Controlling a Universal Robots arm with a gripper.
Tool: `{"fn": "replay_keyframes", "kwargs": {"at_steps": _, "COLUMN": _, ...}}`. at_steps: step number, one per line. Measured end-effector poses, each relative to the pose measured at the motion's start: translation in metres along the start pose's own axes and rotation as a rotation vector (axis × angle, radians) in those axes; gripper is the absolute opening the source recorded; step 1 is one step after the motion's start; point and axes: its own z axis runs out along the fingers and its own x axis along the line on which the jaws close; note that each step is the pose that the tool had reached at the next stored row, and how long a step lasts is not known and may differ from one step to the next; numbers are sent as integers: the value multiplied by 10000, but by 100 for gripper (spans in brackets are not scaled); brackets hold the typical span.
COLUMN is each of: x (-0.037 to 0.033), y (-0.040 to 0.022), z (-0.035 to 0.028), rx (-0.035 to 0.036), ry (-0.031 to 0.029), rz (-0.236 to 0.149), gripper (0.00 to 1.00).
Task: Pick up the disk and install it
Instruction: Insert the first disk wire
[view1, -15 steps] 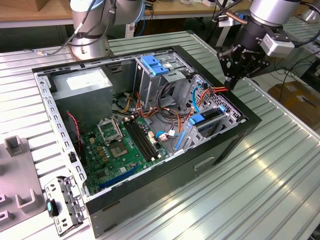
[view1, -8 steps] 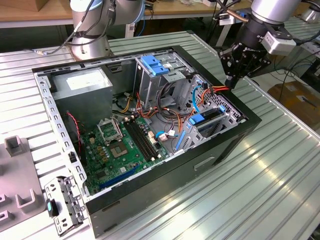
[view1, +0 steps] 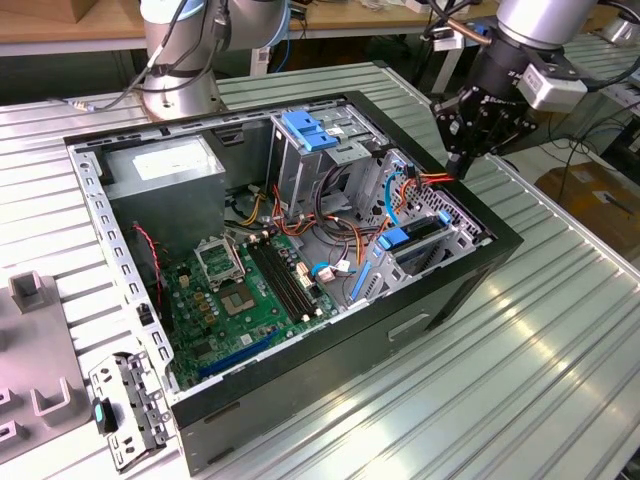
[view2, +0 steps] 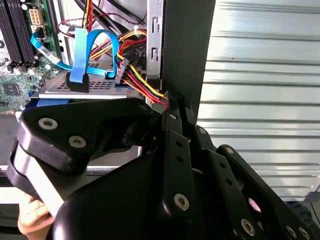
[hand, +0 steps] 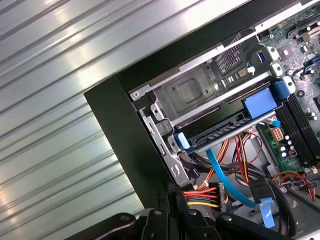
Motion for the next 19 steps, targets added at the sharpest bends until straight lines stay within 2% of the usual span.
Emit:
{"fn": "replay_keyframes", "kwargs": {"at_steps": 1, "x": 0, "y": 0, "z": 0, "rx": -8, "ry": 2, "rz": 147, "gripper": 16}}
{"fn": "replay_keyframes", "kwargs": {"at_steps": 3, "x": -1, "y": 0, "z": -1, "rx": -39, "ry": 13, "rz": 716, "gripper": 16}}
{"fn": "replay_keyframes", "kwargs": {"at_steps": 4, "x": -1, "y": 0, "z": -1, "rx": -46, "ry": 15, "rz": 845, "gripper": 16}}
{"fn": "replay_keyframes", "kwargs": {"at_steps": 6, "x": -13, "y": 5, "z": -2, "rx": -53, "ry": 17, "rz": 987, "gripper": 16}}
{"fn": "replay_keyframes", "kwargs": {"at_steps": 12, "x": -80, "y": 44, "z": -5, "rx": -55, "ry": 18, "rz": 1056, "gripper": 16}}
{"fn": "replay_keyframes", "kwargs": {"at_steps": 19, "x": -82, "y": 45, "z": -5, "rx": -107, "ry": 35, "rz": 2064, "gripper": 16}}
